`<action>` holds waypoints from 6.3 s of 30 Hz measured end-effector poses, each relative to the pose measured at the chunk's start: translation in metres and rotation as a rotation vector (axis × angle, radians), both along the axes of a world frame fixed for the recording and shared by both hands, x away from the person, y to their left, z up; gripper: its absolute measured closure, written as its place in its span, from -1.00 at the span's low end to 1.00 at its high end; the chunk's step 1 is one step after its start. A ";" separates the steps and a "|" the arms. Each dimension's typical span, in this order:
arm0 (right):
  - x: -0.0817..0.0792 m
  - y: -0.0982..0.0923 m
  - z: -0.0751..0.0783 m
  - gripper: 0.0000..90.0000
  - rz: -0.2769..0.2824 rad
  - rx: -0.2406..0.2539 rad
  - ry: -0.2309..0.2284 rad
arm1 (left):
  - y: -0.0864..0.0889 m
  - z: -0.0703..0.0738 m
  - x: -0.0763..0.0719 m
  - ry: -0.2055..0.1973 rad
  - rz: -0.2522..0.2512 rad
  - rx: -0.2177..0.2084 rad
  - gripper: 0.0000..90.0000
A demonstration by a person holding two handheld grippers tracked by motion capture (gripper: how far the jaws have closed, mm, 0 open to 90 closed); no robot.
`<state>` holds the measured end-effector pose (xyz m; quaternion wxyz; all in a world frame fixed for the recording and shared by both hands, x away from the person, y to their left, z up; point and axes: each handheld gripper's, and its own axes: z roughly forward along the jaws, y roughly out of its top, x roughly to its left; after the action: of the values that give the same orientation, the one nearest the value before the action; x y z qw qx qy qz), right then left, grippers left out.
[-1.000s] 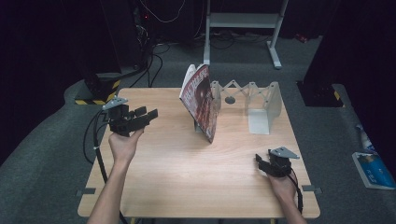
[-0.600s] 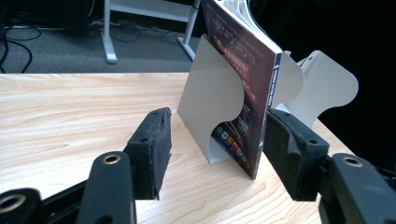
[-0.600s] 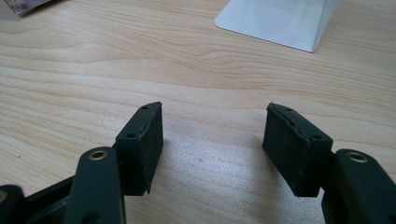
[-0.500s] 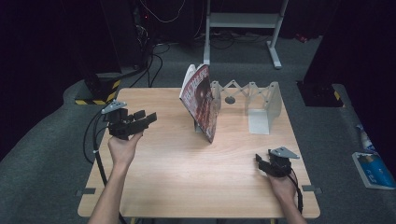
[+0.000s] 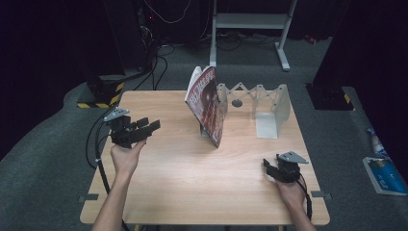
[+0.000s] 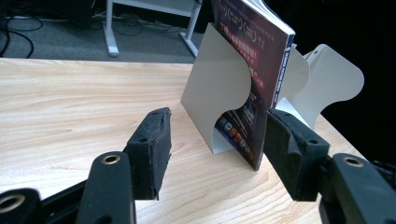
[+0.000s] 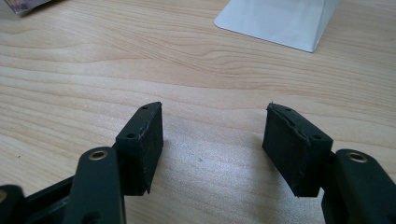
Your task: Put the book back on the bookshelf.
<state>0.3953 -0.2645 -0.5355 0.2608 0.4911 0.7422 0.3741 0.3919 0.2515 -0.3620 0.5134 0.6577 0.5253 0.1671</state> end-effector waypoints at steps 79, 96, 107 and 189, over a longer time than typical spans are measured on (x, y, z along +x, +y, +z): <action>0.000 0.000 0.000 -0.16 0.001 -0.001 -0.001 | 0.008 -0.070 -0.018 0.121 0.052 -0.033 -0.07; 0.000 0.000 0.000 -0.16 0.002 -0.001 -0.001 | -0.001 -0.085 -0.013 0.147 0.043 -0.003 -0.05; 0.000 0.000 0.000 -0.16 0.003 -0.001 -0.001 | -0.006 -0.094 -0.011 0.161 0.047 -0.001 -0.04; 0.000 0.000 0.000 -0.17 0.007 -0.002 -0.002 | -0.057 -0.156 0.019 0.261 0.056 0.163 -0.03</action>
<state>0.3952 -0.2646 -0.5356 0.2607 0.4881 0.7439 0.3748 0.4106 0.1948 -0.5181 0.3808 0.6985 0.5904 0.1362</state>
